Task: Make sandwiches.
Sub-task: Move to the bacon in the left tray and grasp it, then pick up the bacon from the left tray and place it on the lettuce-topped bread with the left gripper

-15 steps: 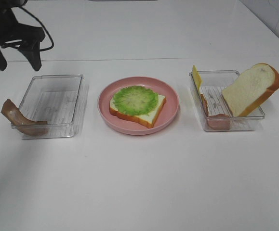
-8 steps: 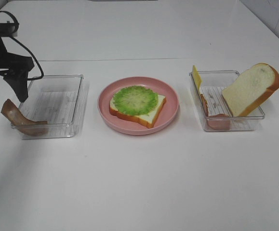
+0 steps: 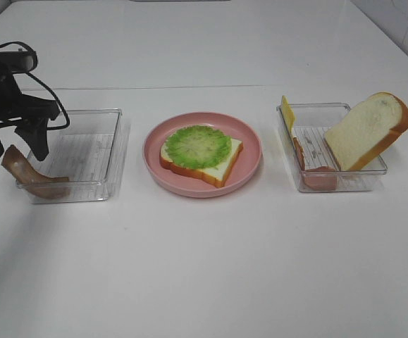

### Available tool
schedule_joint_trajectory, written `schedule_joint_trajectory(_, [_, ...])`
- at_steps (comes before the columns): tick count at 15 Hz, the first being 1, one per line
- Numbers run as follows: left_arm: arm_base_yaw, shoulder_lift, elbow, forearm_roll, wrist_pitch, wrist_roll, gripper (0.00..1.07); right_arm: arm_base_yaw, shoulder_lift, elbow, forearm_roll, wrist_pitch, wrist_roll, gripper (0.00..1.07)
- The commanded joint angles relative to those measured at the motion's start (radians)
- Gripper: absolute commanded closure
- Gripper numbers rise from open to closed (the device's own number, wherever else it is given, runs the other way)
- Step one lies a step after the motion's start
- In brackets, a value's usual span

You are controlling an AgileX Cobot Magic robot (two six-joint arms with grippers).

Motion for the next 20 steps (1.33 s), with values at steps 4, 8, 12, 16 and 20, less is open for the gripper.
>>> schedule_joint_trajectory(4, [-0.003,0.004,0.007,-0.014,-0.016,-0.006,0.63,-0.005,-0.02,0.0,0.003,-0.005,-0.008,0.26])
schedule_joint_trajectory(8, [-0.003,0.004,0.007,-0.014,-0.007,-0.004,1.02,-0.005,-0.02,0.0,0.003,-0.005,-0.008,0.26])
schedule_joint_trajectory(12, [-0.003,0.004,0.007,-0.017,-0.003,0.02,1.07,-0.005,-0.02,0.0,0.003,-0.005,-0.008,0.26])
schedule_joint_trajectory(16, [-0.003,-0.037,-0.026,-0.029,-0.004,0.022,1.07,-0.005,-0.02,0.0,0.003,-0.005,-0.008,0.26])
schedule_joint_trajectory(20, [-0.003,-0.085,-0.115,-0.227,0.004,0.121,1.07,-0.005,-0.02,0.0,0.003,-0.005,-0.008,0.26])
